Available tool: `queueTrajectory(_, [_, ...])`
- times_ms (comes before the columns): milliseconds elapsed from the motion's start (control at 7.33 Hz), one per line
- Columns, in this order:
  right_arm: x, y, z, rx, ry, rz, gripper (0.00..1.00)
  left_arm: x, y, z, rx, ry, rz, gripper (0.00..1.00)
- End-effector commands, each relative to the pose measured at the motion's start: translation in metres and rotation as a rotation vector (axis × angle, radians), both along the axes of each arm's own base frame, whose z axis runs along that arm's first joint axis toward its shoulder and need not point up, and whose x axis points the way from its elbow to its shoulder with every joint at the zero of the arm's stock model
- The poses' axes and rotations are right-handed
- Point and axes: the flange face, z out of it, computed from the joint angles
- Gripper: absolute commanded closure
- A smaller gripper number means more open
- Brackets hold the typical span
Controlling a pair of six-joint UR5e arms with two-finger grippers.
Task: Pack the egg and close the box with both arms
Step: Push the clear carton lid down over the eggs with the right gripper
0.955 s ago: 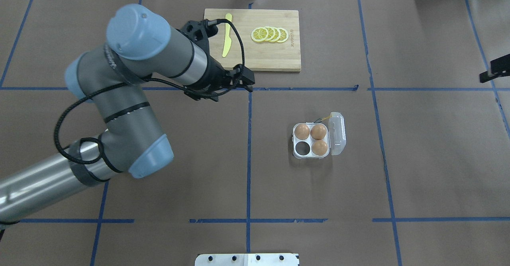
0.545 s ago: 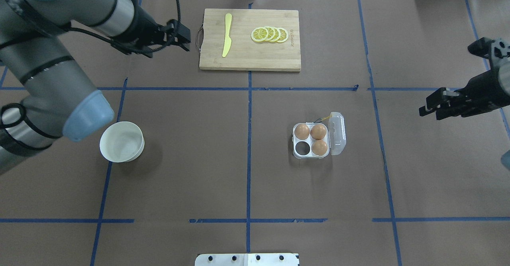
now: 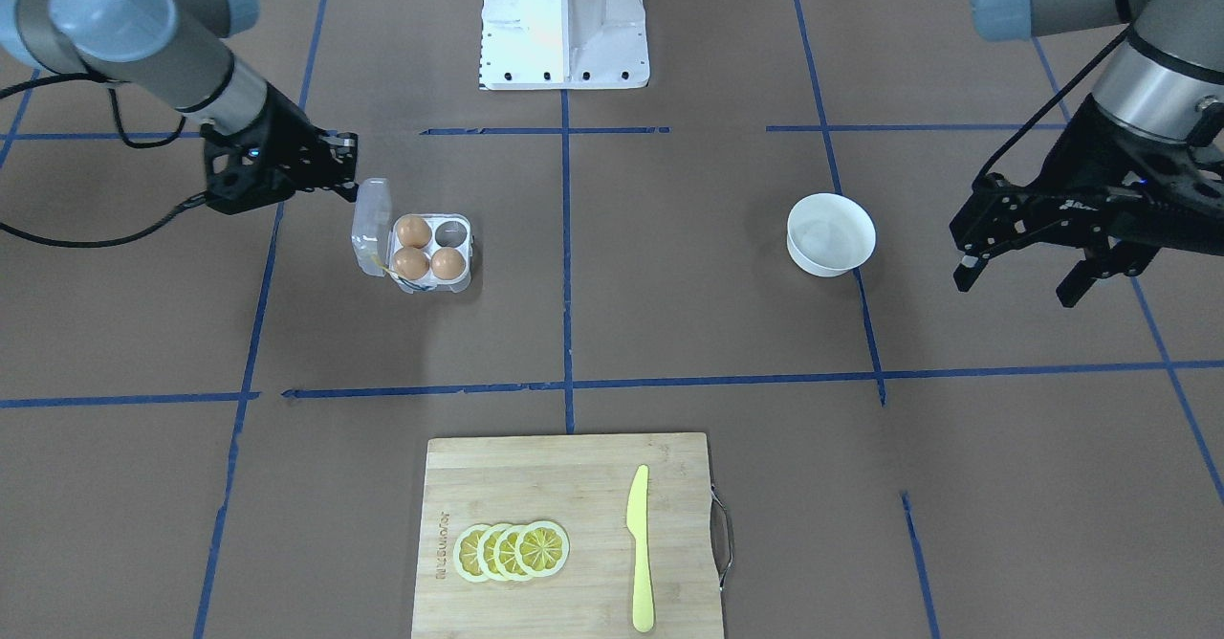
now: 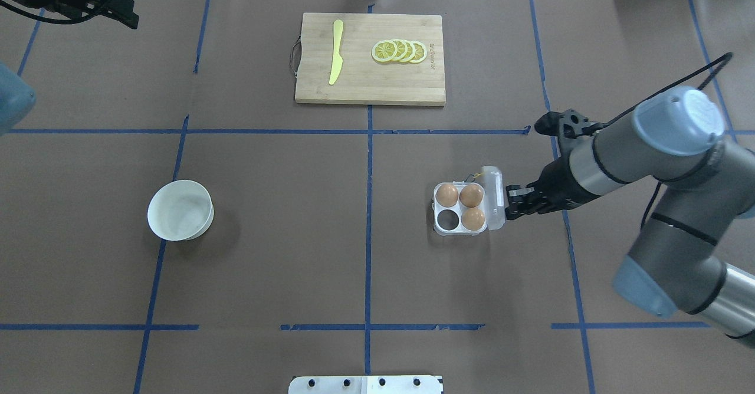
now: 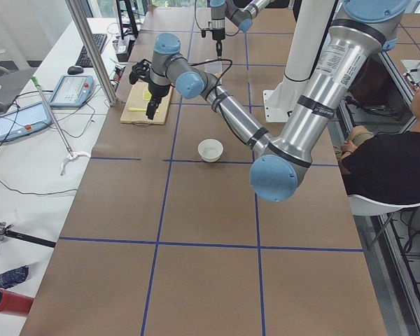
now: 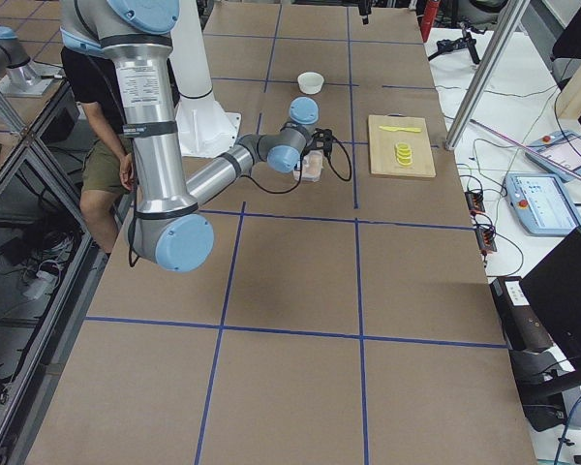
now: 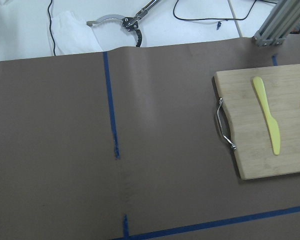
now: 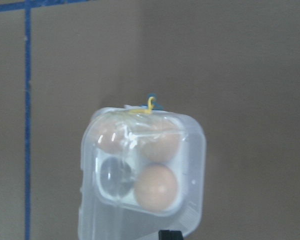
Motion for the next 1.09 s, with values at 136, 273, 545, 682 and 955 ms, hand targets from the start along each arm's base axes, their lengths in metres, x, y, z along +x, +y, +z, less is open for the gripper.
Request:
queueTrajectory(136, [-0.074,-0.028,-0.079,0.043,-0.060,0.016,1.00,-0.010,0.000,0.014,-0.002,-0.009,0.013,0.00])
queueTrajectory(273, [-0.077,-0.029,-0.103,0.052,-0.091,0.021,1.00,-0.013,0.003,0.031,-0.019,-0.021,0.019,0.00])
queueTrajectory(545, [-0.068,-0.026,-0.151,-0.054,-0.132,0.148,0.00,-0.039,0.009,0.072,0.002,-0.086,0.057,0.00])
queueTrajectory(682, [-0.053,-0.038,-0.157,-0.065,-0.054,0.182,0.00,-0.060,0.012,0.099,-0.030,-0.104,0.038,0.00])
queueTrajectory(955, [0.038,-0.100,-0.137,0.027,0.079,0.221,0.00,-0.110,-0.004,0.128,-0.011,-0.159,0.034,0.00])
